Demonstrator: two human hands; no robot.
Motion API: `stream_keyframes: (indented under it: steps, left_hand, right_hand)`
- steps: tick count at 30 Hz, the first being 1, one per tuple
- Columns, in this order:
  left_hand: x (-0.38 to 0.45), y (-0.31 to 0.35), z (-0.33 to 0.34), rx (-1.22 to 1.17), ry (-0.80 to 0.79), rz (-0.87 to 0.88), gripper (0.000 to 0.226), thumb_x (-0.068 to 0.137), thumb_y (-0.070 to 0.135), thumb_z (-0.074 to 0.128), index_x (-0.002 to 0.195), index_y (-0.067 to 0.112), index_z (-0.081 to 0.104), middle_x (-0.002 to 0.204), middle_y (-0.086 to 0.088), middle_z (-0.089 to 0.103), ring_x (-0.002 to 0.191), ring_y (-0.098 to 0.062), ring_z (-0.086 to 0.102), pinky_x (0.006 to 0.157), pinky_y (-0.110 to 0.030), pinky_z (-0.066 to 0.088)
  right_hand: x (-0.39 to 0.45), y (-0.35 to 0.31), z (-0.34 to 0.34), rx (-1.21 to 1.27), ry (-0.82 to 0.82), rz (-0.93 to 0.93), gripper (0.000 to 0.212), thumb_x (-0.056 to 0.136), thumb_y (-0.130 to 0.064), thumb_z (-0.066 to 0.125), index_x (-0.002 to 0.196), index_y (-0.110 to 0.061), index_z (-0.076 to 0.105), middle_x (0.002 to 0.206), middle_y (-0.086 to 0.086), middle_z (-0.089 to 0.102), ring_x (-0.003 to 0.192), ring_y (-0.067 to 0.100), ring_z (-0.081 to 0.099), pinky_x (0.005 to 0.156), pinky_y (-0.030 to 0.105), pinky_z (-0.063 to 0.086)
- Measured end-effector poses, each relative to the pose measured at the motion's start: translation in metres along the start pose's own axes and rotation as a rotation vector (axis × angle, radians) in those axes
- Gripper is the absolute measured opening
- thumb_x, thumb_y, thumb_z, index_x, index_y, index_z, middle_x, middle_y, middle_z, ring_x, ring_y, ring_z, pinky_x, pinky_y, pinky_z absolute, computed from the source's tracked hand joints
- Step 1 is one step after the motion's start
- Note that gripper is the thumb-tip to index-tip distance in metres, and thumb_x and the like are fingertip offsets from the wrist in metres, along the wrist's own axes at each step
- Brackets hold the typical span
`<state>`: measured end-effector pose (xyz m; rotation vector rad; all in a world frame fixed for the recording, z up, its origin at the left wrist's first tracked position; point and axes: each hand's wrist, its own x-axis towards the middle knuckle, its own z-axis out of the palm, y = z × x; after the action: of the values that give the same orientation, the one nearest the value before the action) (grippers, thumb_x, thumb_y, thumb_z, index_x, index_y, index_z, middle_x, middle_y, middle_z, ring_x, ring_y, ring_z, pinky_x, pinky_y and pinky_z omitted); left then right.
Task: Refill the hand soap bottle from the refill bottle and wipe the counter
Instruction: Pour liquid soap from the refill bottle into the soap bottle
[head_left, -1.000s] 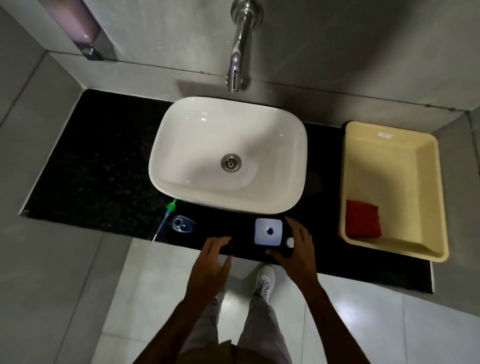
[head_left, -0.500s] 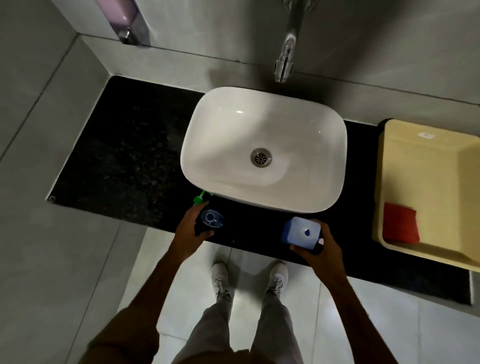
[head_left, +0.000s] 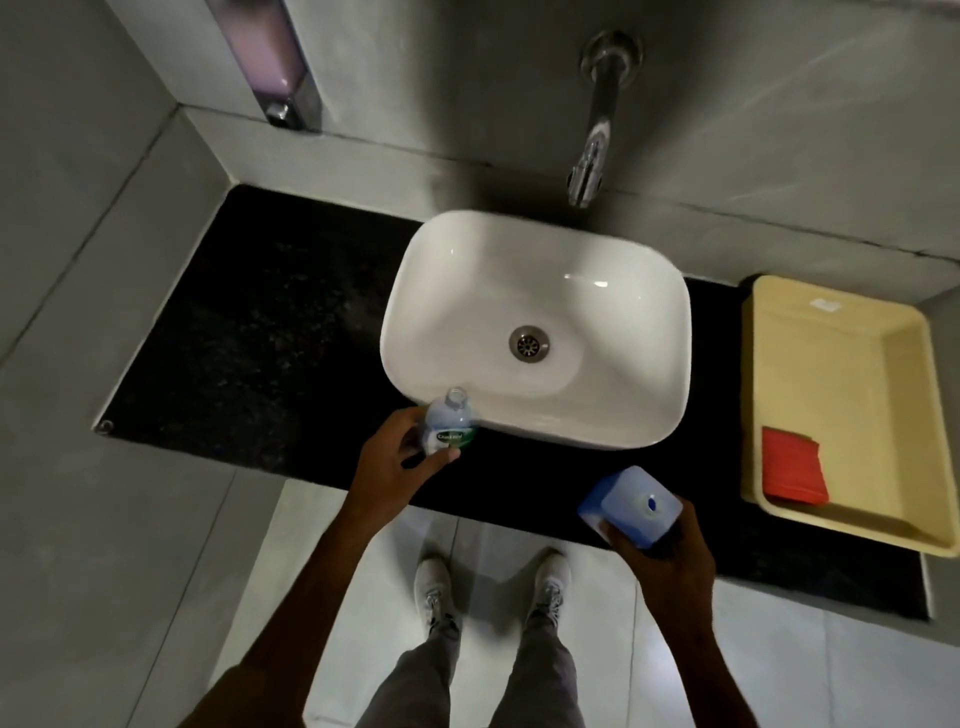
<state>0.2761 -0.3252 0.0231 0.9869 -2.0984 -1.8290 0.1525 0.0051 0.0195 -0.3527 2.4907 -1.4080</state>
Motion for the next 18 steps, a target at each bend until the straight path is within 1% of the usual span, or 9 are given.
stream_keyframes:
  steps: [2,5,6,8,9,10,12,15,18]
  left_hand:
    - [0.001,0.038,-0.008,-0.022,-0.006,0.041,0.057,0.068,0.041,0.088,0.119,0.035,0.064,0.119,0.003,0.073,0.112,-0.014,0.071,0.089,-0.031,0.061]
    - [0.001,0.11,-0.02,-0.015,-0.038,0.159,0.05,0.059,0.057,0.086,0.103,0.052,0.065,0.105,0.013,0.077,0.098,-0.009,0.075,0.077,-0.025,0.063]
    - [0.001,0.135,-0.023,-0.01,-0.053,0.206,0.047,0.059,0.058,0.085,0.101,0.052,0.065,0.102,0.017,0.077,0.094,-0.007,0.076,0.075,-0.022,0.063]
    - [0.001,0.18,-0.025,0.024,-0.074,0.316,0.044,0.063,0.053,0.086,0.102,0.046,0.065,0.101,0.019,0.076,0.092,-0.005,0.076,0.074,-0.018,0.062]
    - [-0.004,0.198,-0.026,0.034,-0.09,0.337,0.045,0.065,0.05,0.086,0.104,0.041,0.065,0.102,0.018,0.076,0.092,-0.005,0.076,0.075,-0.018,0.062]
    - [-0.009,0.222,-0.027,0.025,-0.106,0.395,0.046,0.067,0.047,0.087,0.106,0.037,0.066,0.103,0.017,0.076,0.093,-0.005,0.075,0.076,-0.019,0.062]
    - [-0.013,0.253,-0.027,0.044,-0.131,0.487,0.046,0.069,0.046,0.087,0.108,0.037,0.065,0.104,0.017,0.076,0.093,-0.004,0.075,0.075,-0.02,0.062]
    - [-0.031,0.308,-0.029,0.048,-0.17,0.637,0.04,0.069,0.055,0.084,0.103,0.048,0.064,0.104,0.022,0.075,0.091,-0.001,0.074,0.073,-0.017,0.062]
    - [-0.047,0.35,-0.031,0.055,-0.197,0.772,0.037,0.072,0.055,0.082,0.102,0.05,0.063,0.102,0.026,0.075,0.09,0.001,0.074,0.07,-0.012,0.059]
  right_hand:
    - [-0.001,-0.038,-0.014,0.003,0.068,0.0,0.064,0.06,-0.047,0.087,0.113,-0.057,0.052,0.105,-0.042,0.063,0.095,-0.022,0.061,0.067,-0.002,0.047]
    - [0.007,-0.103,-0.038,0.011,0.187,-0.125,0.063,0.055,-0.059,0.085,0.112,-0.058,0.058,0.105,-0.04,0.065,0.096,-0.02,0.061,0.074,-0.003,0.044]
    - [0.014,-0.125,-0.049,0.047,0.219,-0.177,0.065,0.057,-0.056,0.09,0.115,-0.051,0.062,0.107,-0.034,0.068,0.099,-0.014,0.064,0.077,0.001,0.049]
    - [0.027,-0.171,-0.069,0.065,0.279,-0.289,0.072,0.061,-0.05,0.094,0.123,-0.032,0.064,0.111,-0.017,0.072,0.103,0.003,0.07,0.084,0.027,0.06]
    - [0.03,-0.192,-0.078,0.043,0.307,-0.327,0.075,0.061,-0.051,0.094,0.125,-0.026,0.063,0.111,-0.011,0.072,0.102,0.01,0.07,0.083,0.036,0.061]
    - [0.031,-0.218,-0.092,0.021,0.369,-0.4,0.077,0.061,-0.054,0.093,0.125,-0.024,0.063,0.111,-0.009,0.072,0.101,0.014,0.07,0.082,0.04,0.06]
    - [0.039,-0.261,-0.113,-0.022,0.42,-0.496,0.072,0.061,-0.058,0.09,0.119,-0.024,0.064,0.109,-0.01,0.069,0.1,0.015,0.069,0.08,0.037,0.057]
    - [0.037,-0.328,-0.141,-0.048,0.507,-0.66,0.059,0.065,-0.057,0.087,0.11,-0.026,0.064,0.104,-0.011,0.063,0.096,0.013,0.067,0.078,0.03,0.058]
    - [0.029,-0.383,-0.166,-0.158,0.594,-0.762,0.06,0.066,-0.062,0.084,0.112,-0.031,0.062,0.103,-0.016,0.067,0.092,0.007,0.067,0.075,0.021,0.055]
